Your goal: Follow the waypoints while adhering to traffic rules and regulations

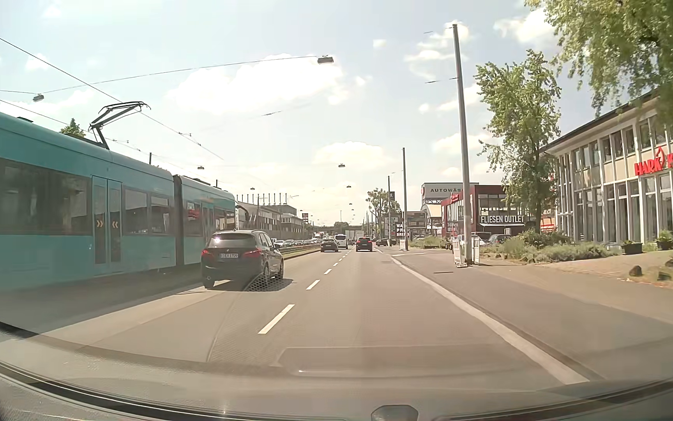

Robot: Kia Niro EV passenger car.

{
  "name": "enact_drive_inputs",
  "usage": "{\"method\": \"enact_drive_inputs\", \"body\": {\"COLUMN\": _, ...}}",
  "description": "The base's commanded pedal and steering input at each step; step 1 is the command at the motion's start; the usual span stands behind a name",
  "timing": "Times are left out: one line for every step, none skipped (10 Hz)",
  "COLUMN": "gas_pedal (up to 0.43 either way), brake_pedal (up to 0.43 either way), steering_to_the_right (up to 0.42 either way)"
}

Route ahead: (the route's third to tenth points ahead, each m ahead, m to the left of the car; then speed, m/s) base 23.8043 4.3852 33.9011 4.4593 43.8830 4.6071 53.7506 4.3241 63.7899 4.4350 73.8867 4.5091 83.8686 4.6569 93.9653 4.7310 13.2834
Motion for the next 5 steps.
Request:
{"method": "enact_drive_inputs", "body": {"gas_pedal": 0.13, "brake_pedal": 0.03, "steering_to_the_right": 0.0}}
{"method": "enact_drive_inputs", "body": {"gas_pedal": 0.13, "brake_pedal": 0.03, "steering_to_the_right": -0.001}}
{"method": "enact_drive_inputs", "body": {"gas_pedal": 0.13, "brake_pedal": 0.03, "steering_to_the_right": -0.001}}
{"method": "enact_drive_inputs", "body": {"gas_pedal": 0.13, "brake_pedal": 0.03, "steering_to_the_right": 0.0}}
{"method": "enact_drive_inputs", "body": {"gas_pedal": 0.13, "brake_pedal": 0.03, "steering_to_the_right": -0.001}}
